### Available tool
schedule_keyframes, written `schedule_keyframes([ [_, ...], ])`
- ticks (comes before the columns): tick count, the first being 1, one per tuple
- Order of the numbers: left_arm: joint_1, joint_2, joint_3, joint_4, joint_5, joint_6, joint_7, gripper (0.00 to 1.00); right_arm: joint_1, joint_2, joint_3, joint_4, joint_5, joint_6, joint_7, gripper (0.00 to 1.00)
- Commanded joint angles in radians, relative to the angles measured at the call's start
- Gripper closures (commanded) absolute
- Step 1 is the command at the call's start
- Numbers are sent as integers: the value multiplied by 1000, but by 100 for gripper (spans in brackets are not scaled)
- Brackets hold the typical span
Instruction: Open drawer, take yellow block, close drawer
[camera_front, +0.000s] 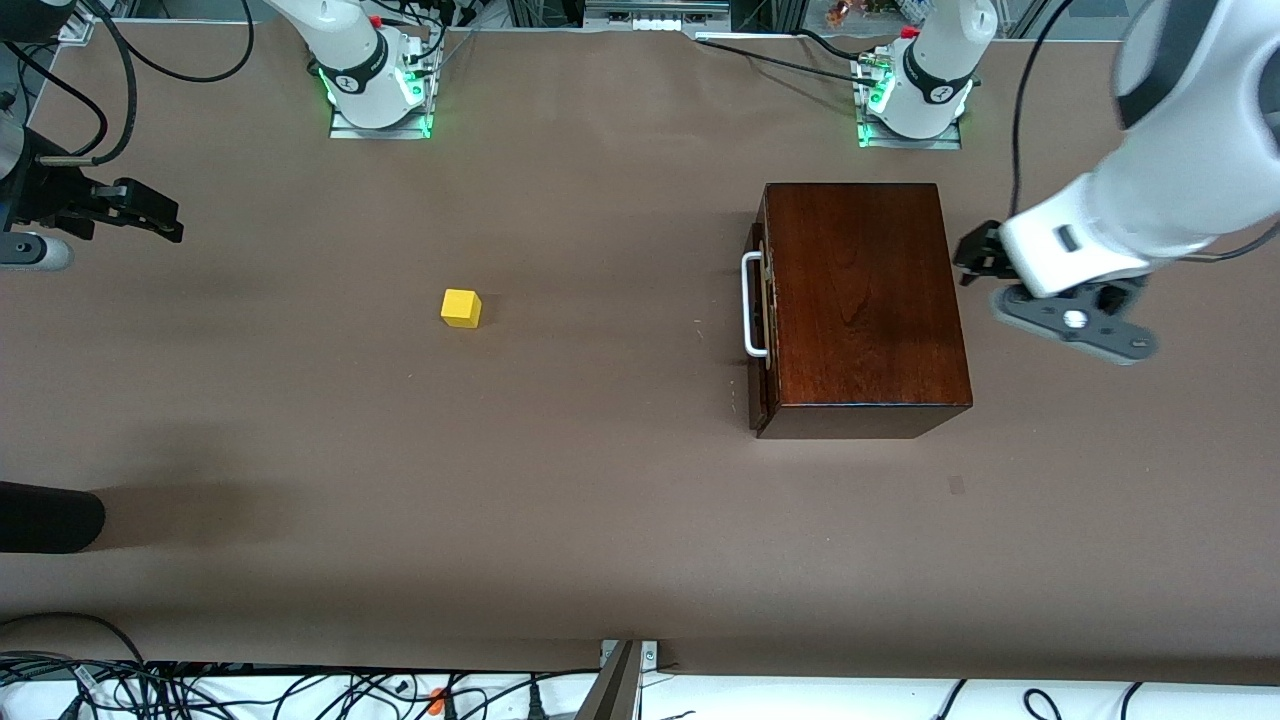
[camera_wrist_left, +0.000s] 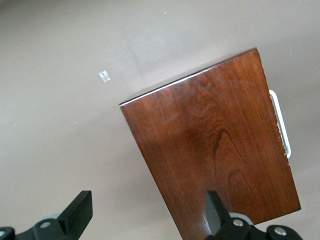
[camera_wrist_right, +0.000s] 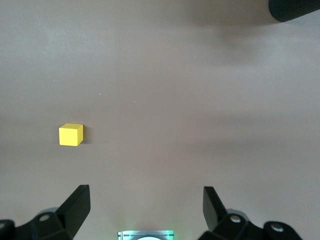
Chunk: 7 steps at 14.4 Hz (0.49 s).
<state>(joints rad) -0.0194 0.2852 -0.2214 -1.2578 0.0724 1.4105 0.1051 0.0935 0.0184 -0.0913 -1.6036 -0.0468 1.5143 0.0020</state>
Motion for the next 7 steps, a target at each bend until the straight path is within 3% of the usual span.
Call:
schedule_keyframes([
  [1, 85, -191, -13, -307, -80, 252, -18, 0, -8, 2, 8, 13, 10, -8, 7, 0],
  [3, 85, -322, -16, -487, -83, 387, -44, 0, -8, 2, 8, 11, 10, -11, 7, 0],
  [7, 85, -328, -13, -496, -85, 390, -197, 0, -8, 2, 8, 13, 10, -11, 6, 0],
])
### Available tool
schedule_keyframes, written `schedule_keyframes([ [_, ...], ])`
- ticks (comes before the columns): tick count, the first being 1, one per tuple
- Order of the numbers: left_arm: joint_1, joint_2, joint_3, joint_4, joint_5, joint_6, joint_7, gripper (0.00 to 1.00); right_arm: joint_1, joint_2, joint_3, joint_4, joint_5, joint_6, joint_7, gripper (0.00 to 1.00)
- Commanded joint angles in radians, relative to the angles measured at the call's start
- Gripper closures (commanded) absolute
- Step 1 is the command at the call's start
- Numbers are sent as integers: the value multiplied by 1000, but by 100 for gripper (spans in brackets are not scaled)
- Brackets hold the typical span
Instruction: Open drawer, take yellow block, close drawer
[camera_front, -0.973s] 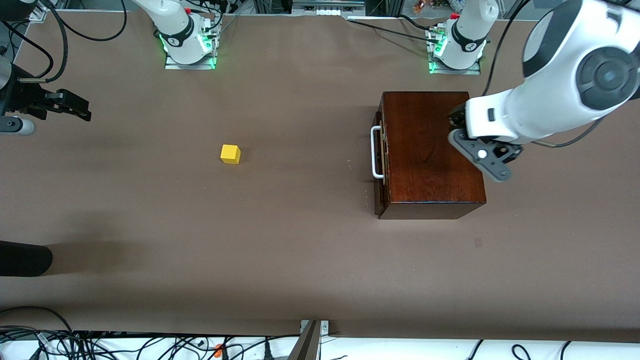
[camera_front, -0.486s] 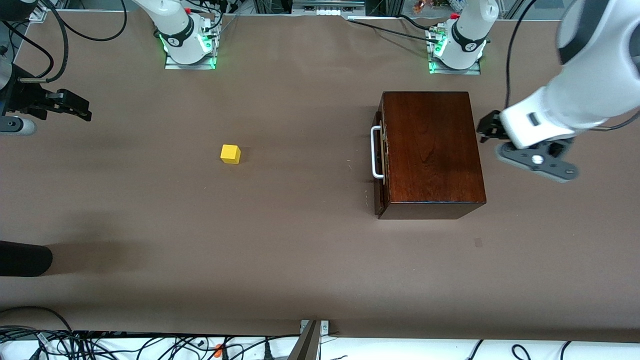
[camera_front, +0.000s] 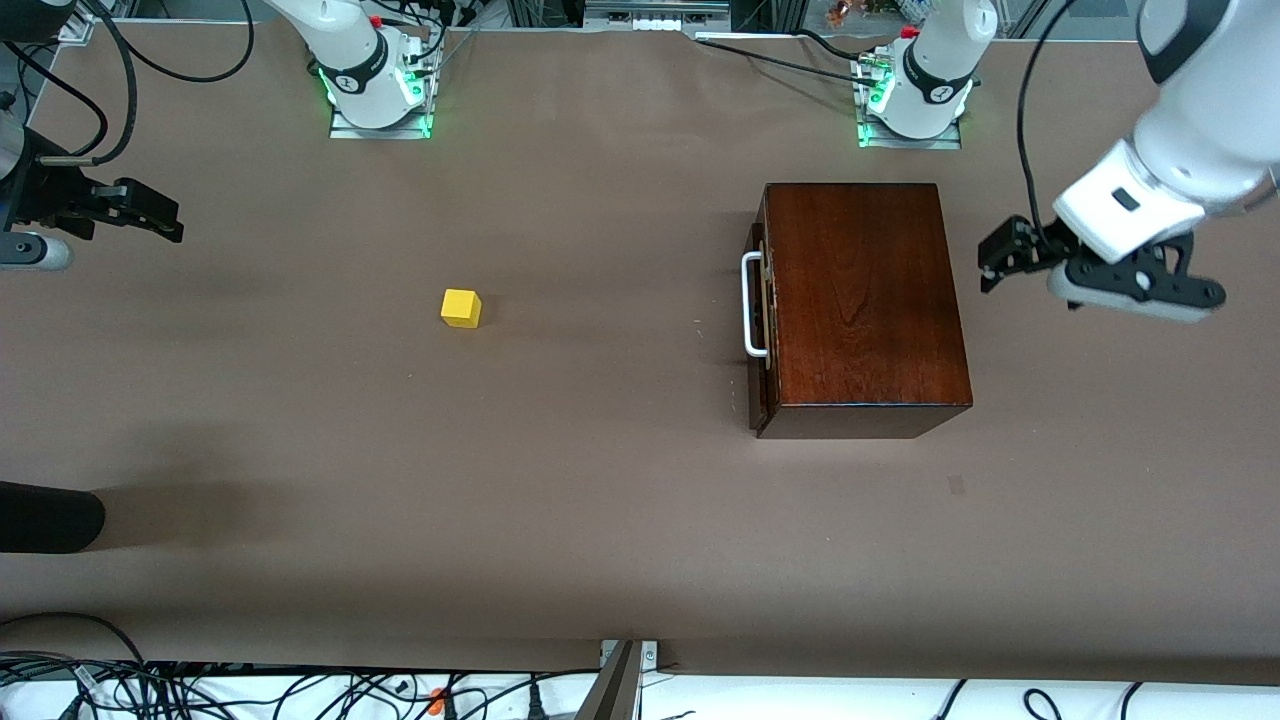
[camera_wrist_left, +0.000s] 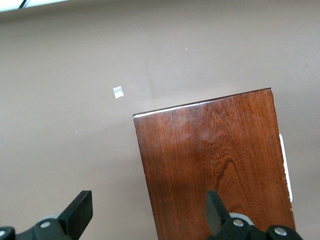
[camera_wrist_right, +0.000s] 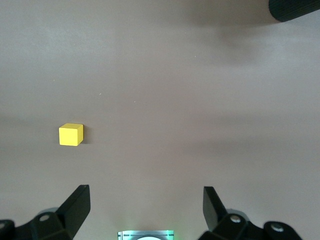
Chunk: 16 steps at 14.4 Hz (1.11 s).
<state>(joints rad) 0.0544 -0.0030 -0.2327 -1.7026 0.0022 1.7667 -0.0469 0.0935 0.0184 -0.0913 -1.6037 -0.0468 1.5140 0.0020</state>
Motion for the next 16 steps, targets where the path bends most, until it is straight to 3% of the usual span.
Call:
schedule_keyframes([
  [1, 12, -40, 4, -40, -14, 30, -48, 0, -8, 1, 8, 11, 10, -12, 6, 0],
  [6, 15, -8, 24, 15, -4, 11, -79, 0, -8, 1, 8, 11, 8, -14, 6, 0],
  [8, -45, 85, 123, 124, -14, -25, -73, 0, -8, 2, 8, 11, 8, -14, 6, 0],
  [9, -53, 98, 139, 139, -16, -30, -67, 0, -8, 1, 8, 11, 8, -14, 6, 0],
  [16, -91, 72, 155, 121, 15, -104, -62, 0, -9, 1, 8, 11, 8, -15, 6, 0],
])
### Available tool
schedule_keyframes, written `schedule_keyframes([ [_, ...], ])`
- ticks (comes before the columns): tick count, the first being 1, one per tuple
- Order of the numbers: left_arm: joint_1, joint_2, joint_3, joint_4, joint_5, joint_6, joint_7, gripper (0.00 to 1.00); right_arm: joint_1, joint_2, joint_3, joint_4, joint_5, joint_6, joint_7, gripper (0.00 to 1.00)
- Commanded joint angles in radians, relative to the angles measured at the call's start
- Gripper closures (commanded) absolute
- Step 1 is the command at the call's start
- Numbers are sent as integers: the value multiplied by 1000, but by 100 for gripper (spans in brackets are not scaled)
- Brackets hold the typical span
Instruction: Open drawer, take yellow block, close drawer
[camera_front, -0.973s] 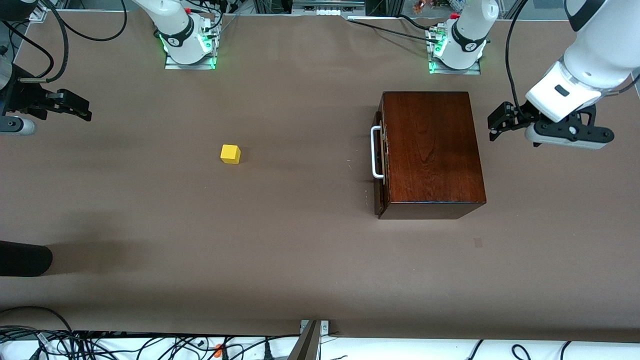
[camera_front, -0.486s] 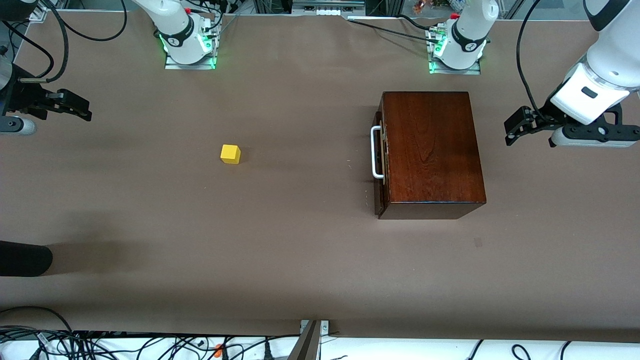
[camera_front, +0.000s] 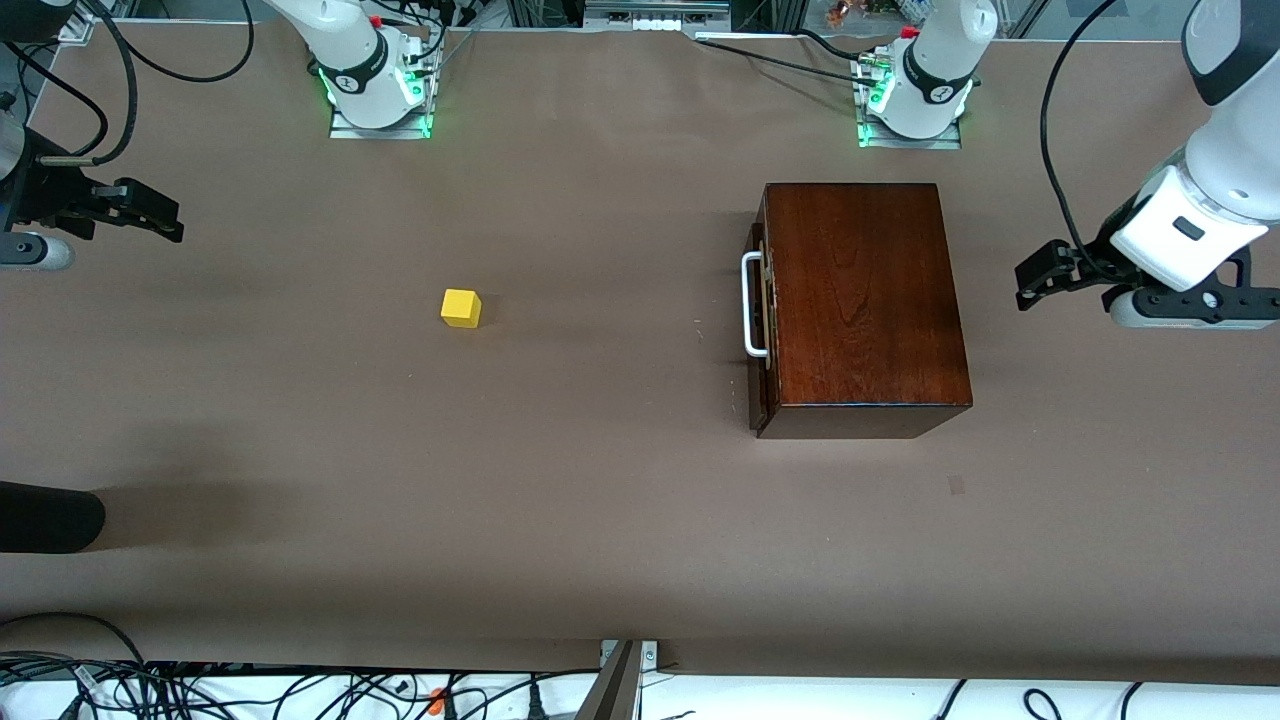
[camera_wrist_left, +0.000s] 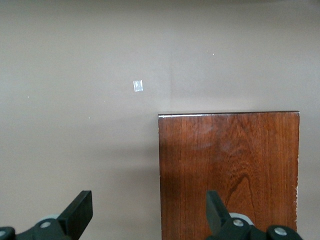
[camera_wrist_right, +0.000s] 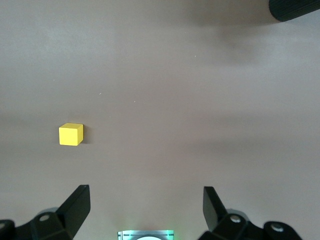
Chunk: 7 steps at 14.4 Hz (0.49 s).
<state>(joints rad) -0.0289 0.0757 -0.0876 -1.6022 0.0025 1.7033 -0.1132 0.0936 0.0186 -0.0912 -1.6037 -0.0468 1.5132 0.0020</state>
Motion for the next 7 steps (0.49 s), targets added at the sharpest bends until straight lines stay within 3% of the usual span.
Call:
schedule_keyframes([
  [1, -6, -7, 9, 21, 14, -46, 4, 0, -8, 1, 8, 11, 8, -14, 6, 0],
  [7, -12, -4, 3, 22, 16, -28, 4, 0, -9, 1, 8, 11, 8, -16, 6, 0],
])
